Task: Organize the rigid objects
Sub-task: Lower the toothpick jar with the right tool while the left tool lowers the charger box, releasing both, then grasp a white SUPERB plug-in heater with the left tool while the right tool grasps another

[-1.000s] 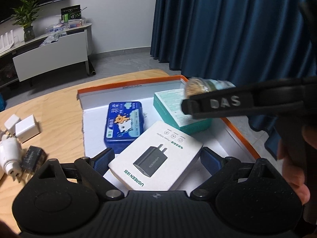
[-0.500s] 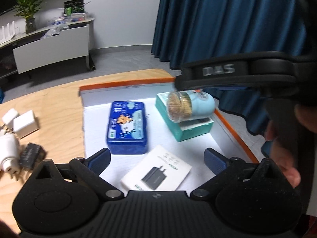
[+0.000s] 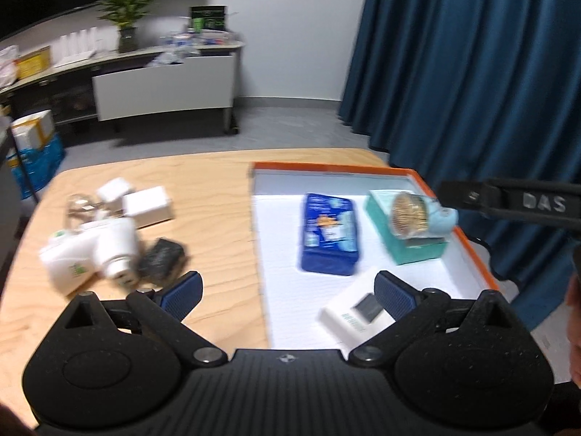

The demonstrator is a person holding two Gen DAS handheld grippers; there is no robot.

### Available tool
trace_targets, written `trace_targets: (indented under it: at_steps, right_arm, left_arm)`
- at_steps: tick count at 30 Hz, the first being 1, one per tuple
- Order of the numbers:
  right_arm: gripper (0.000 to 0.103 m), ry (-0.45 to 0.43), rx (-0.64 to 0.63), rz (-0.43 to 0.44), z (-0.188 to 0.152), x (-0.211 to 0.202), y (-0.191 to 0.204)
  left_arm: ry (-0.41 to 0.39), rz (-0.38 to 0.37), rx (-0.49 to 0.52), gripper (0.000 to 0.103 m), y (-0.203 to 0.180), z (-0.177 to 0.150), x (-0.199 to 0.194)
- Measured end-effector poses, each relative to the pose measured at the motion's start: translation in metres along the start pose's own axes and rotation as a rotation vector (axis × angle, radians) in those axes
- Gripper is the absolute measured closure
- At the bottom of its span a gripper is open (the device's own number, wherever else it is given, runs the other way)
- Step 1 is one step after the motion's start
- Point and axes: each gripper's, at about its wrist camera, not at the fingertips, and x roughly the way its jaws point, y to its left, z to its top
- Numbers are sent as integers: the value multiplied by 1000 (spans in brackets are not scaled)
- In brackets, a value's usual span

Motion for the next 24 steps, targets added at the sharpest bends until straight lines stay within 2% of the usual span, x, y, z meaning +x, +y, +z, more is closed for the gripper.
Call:
trace_targets:
  at_steps: [14,24]
  right_arm:
    - [11,40,-81,116,-13,3,60]
    - [11,67,-142,164,-19,13,93]
  left_arm:
    - [-37,182,-127,0,78,-12,-30]
    - [-34,317,-221,0,136,-12,-22]
